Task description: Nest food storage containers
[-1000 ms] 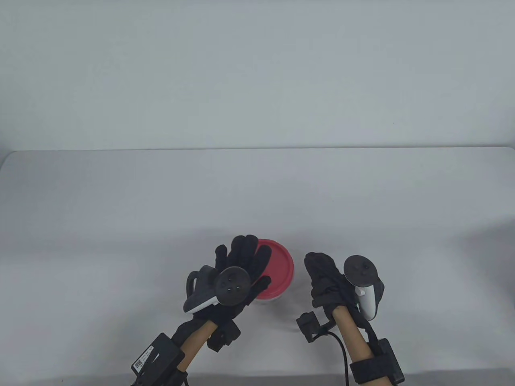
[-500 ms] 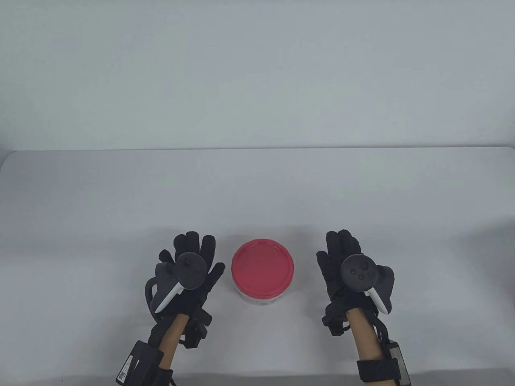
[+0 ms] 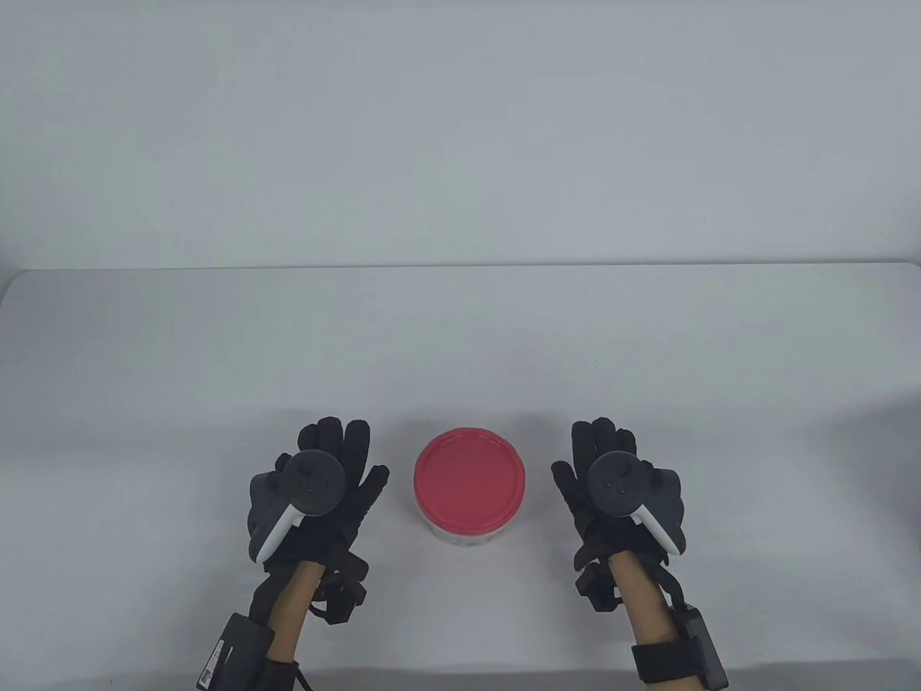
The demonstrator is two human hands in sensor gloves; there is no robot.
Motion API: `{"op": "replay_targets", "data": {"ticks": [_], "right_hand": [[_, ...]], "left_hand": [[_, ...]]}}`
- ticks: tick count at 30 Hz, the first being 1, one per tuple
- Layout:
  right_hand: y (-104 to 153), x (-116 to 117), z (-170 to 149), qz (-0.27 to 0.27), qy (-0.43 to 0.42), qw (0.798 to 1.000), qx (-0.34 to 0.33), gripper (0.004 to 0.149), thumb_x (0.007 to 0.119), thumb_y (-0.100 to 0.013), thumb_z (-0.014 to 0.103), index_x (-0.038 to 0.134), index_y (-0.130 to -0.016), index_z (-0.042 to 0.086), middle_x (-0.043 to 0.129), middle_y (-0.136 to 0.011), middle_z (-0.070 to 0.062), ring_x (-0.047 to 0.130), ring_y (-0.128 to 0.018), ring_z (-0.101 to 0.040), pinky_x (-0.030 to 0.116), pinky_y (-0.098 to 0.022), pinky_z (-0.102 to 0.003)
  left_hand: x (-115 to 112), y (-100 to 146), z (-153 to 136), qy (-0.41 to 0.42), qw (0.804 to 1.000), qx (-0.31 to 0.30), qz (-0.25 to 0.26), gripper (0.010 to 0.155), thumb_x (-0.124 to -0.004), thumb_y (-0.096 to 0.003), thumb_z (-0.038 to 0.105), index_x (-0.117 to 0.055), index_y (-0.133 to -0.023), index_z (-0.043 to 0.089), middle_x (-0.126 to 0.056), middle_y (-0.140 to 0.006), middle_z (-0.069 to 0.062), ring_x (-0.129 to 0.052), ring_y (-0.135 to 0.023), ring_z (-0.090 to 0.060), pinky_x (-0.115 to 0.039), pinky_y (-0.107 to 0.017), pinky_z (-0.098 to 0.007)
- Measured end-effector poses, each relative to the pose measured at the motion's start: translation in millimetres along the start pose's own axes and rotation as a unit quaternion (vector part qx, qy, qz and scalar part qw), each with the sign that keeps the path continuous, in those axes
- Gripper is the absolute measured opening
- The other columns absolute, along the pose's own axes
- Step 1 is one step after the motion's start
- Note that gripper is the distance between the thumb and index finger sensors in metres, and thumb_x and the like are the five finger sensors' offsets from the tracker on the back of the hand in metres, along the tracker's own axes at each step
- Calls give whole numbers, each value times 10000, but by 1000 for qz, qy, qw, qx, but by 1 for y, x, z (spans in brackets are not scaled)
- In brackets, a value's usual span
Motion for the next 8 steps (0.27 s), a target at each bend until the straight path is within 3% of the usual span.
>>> {"op": "replay_targets", "data": {"ticks": [8], "right_hand": [[1, 0, -2, 4, -6, 1000, 7, 650, 574, -656, 418, 311, -1163, 108, 154, -1184, -188, 158, -1016, -506, 239, -604, -733]], "left_hand": [[-4, 1, 3, -11, 1000, -7, -6, 708, -507, -635, 573, -183, -1232, 376, -60, -1304, -14, 5, -1181, -341, -6, -767, -601]]}}
Point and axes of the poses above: the tracker on the back of each hand, its own z axis roughly to the thumb side, its own y axis roughly from the fingertips to the wrist, x = y × z, the point moved 3 cm from there along -y, roughly from the wrist to the fingertips
